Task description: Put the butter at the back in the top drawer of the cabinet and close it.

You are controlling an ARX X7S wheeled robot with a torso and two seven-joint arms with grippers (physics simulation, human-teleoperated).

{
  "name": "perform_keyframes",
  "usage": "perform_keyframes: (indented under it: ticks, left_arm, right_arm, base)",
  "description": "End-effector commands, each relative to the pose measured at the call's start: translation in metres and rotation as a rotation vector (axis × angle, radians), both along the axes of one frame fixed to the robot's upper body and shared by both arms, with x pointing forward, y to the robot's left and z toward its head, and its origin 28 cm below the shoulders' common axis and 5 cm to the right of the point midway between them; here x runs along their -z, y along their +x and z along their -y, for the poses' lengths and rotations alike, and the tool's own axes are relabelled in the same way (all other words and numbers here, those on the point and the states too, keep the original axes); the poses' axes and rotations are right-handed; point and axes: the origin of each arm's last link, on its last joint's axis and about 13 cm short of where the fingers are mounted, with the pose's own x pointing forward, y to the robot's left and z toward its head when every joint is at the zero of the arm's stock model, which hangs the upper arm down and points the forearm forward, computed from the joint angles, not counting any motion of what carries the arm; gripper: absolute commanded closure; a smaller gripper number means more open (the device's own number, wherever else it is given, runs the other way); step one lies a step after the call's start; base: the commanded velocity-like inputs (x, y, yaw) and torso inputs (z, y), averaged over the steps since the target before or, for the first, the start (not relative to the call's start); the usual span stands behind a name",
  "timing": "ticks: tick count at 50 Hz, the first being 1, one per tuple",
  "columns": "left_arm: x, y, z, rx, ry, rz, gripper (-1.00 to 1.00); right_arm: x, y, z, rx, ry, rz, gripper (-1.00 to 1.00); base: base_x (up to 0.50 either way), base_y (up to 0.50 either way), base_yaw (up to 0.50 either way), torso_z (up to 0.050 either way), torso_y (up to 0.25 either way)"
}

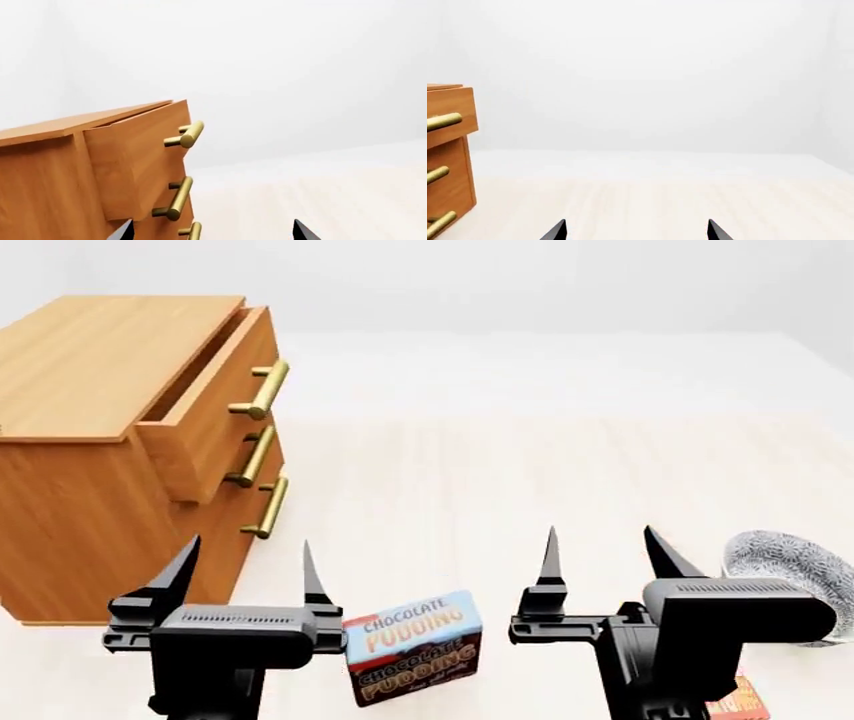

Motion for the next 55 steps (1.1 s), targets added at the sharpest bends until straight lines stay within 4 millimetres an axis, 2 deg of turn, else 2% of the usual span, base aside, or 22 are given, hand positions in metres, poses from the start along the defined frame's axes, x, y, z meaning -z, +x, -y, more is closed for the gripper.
perform_keyframes:
  ticks: [1,16,20,22,30,37,45,50,55]
  left_arm:
    - [0.001,-0.001,0.0,0.003,-0.006,-0.002,-1.0]
    - [-0.004,0.003,-0.005,-0.004,-0.017,-0.006,-1.0]
    - [-0.012,0.005,-0.005,0.008,-0.014,-0.012,-1.0]
    - [-0.022,0.007,-0.005,0.026,-0.017,-0.014,-1.0]
    - [-0.091,0.024,-0.007,0.112,-0.027,-0.007,-1.0]
    - [-0.137,0.051,-0.011,0.103,-0.001,-0.03,-1.0]
    - [-0.173,0.077,-0.014,0.076,0.036,-0.06,-1.0]
    - [-0.194,0.101,-0.012,0.055,0.088,-0.106,-1.0]
    - [-0.208,0.121,-0.01,0.056,0.077,-0.17,-1.0]
  right_arm:
    - [0.0,-0.001,-0.001,-0.004,-0.004,-0.002,-1.0]
    - [0.002,0.0,-0.002,0.0,-0.003,0.006,-1.0]
    - [0.001,-0.001,-0.002,0.0,-0.003,0.008,-1.0]
    - [0.001,-0.002,-0.002,-0.001,-0.003,0.009,-1.0]
    - [-0.001,-0.004,-0.002,-0.006,-0.001,0.013,-1.0]
    - [-0.003,-0.006,-0.001,-0.01,0.0,0.018,-1.0]
    - [-0.005,-0.007,0.001,-0.013,0.001,0.021,-1.0]
    - [-0.006,-0.009,0.002,-0.018,0.005,0.025,-1.0]
    - [-0.006,-0.011,0.003,-0.025,0.01,0.027,-1.0]
  base:
    - [0.5,0.0,0.0,0.0,0.0]
    - [0.07,0.0,0.0,0.0,0.0]
    - [0.0,0.0,0.0,0.0,0.0]
    - [0.0,0.0,0.0,0.0,0.0]
    - [0.0,0.0,0.0,0.0,0.0]
    - [0.0,0.0,0.0,0.0,0.0]
    - [0.0,0.0,0.0,0.0,0.0]
    - [0.0,0.0,0.0,0.0,0.0]
    - [0.0,0.0,0.0,0.0,0.0]
